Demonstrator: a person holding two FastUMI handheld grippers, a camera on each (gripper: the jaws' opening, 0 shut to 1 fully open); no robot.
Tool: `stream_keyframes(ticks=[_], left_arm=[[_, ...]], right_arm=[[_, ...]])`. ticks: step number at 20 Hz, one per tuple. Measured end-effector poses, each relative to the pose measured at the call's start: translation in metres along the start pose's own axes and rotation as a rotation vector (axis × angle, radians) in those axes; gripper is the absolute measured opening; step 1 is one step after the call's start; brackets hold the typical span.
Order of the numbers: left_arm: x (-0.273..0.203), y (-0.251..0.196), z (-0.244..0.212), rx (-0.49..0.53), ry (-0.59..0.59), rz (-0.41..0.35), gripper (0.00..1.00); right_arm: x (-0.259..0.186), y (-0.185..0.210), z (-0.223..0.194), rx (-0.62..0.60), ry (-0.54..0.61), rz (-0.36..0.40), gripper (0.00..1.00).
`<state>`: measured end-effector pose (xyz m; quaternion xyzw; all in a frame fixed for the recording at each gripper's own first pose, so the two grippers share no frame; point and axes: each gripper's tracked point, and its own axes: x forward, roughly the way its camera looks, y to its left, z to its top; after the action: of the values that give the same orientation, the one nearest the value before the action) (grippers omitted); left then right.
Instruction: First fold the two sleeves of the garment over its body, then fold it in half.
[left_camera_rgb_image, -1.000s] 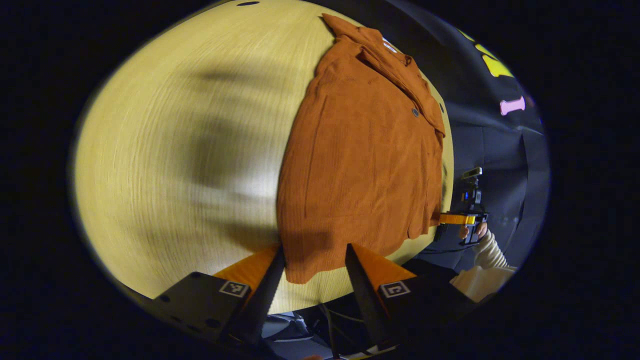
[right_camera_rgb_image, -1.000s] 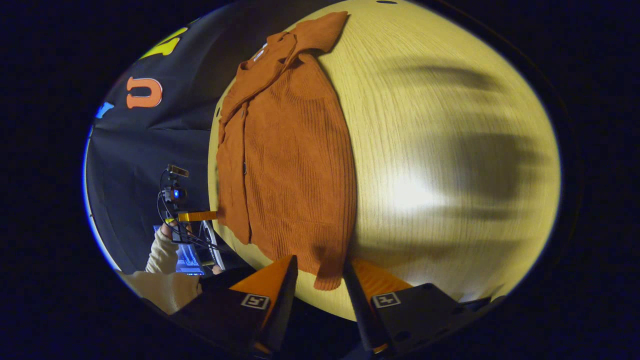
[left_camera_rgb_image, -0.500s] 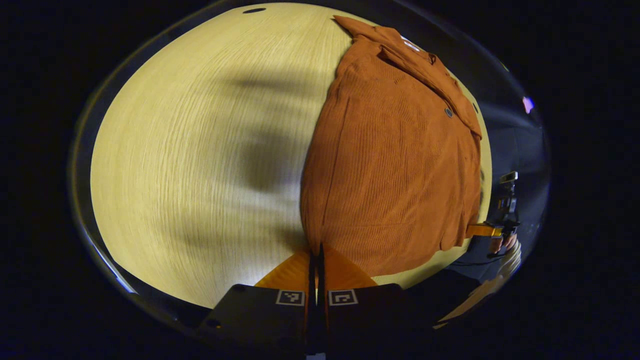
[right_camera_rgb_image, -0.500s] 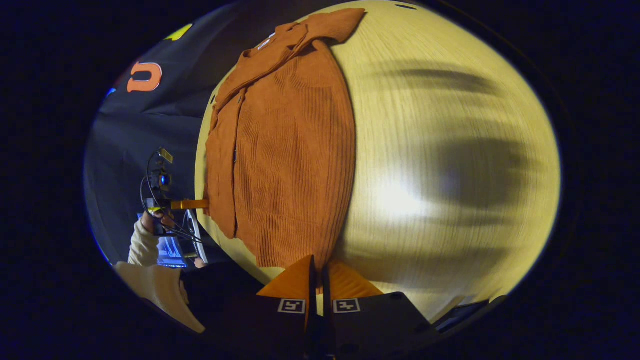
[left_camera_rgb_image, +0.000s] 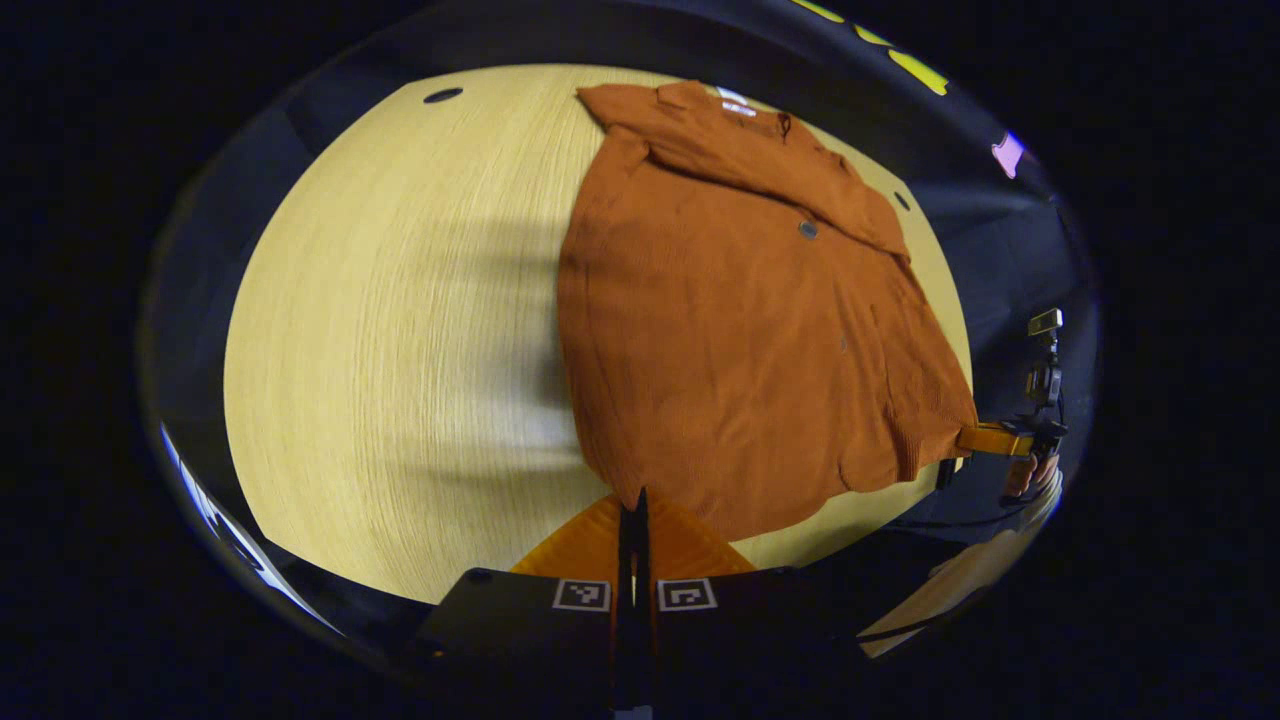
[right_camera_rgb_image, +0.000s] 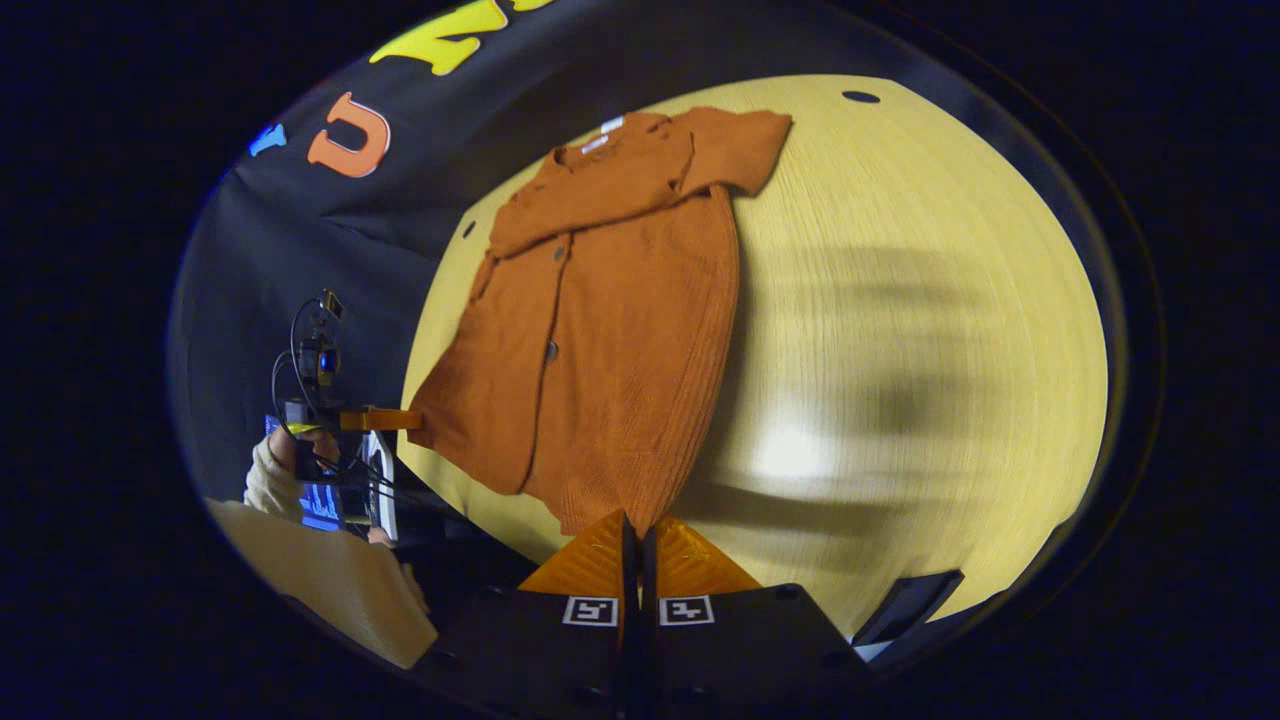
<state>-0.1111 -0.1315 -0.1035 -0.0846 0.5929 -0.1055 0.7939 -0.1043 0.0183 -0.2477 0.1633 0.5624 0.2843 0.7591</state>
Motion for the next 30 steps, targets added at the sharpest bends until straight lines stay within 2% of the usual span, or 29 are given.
stream_keyframes(ticks=[2,4,5,6,7,10,12,13,14,16,19,22,24,27,30], left_arm=[[-0.027,-0.036,0.038,0.016,-0.068,-0.025,0.03],[-0.055,-0.067,0.081,0.039,-0.143,-0.029,0.03],[-0.077,-0.077,0.108,0.046,-0.198,-0.012,0.03],[-0.097,-0.068,0.132,0.050,-0.256,-0.009,0.03],[-0.127,-0.111,0.176,0.062,-0.306,-0.020,0.03],[-0.163,-0.119,0.272,0.104,-0.419,0.002,0.03],[-0.143,-0.127,0.304,0.115,-0.455,0.013,0.03],[-0.149,-0.130,0.337,0.111,-0.473,0.021,0.03],[-0.140,-0.130,0.370,0.102,-0.499,0.042,0.03],[-0.131,-0.114,0.403,0.106,-0.534,0.092,0.03],[-0.101,-0.098,0.454,0.132,-0.561,0.159,0.03],[-0.053,-0.076,0.495,0.143,-0.566,0.221,0.03],[-0.008,-0.057,0.510,0.165,-0.530,0.262,0.03],[0.047,-0.035,0.512,0.186,-0.455,0.311,0.03],[0.056,-0.026,0.513,0.161,-0.460,0.293,0.03]], right_arm=[[-0.020,0.022,0.027,-0.023,-0.064,0.034,0.00],[-0.036,0.031,0.061,-0.067,-0.120,0.025,0.00],[-0.043,0.041,0.079,-0.086,-0.145,0.034,0.00],[-0.049,0.050,0.099,-0.104,-0.173,0.042,0.01],[-0.055,0.056,0.120,-0.114,-0.198,0.053,0.00],[-0.064,0.069,0.197,-0.149,-0.268,0.041,0.00],[-0.066,0.074,0.243,-0.163,-0.311,0.036,0.00],[-0.068,0.075,0.273,-0.166,-0.339,0.027,0.00],[-0.066,0.078,0.300,-0.171,-0.365,0.022,0.00],[-0.053,0.080,0.340,-0.166,-0.407,0.023,0.00],[-0.017,0.068,0.393,-0.113,-0.446,0.027,0.01],[0.040,0.023,0.439,-0.023,-0.450,-0.022,0.00],[0.086,-0.015,0.460,0.058,-0.445,-0.085,0.00],[0.141,-0.073,0.465,0.171,-0.417,-0.160,0.00],[0.150,-0.083,0.472,0.247,-0.454,-0.112,0.00]])
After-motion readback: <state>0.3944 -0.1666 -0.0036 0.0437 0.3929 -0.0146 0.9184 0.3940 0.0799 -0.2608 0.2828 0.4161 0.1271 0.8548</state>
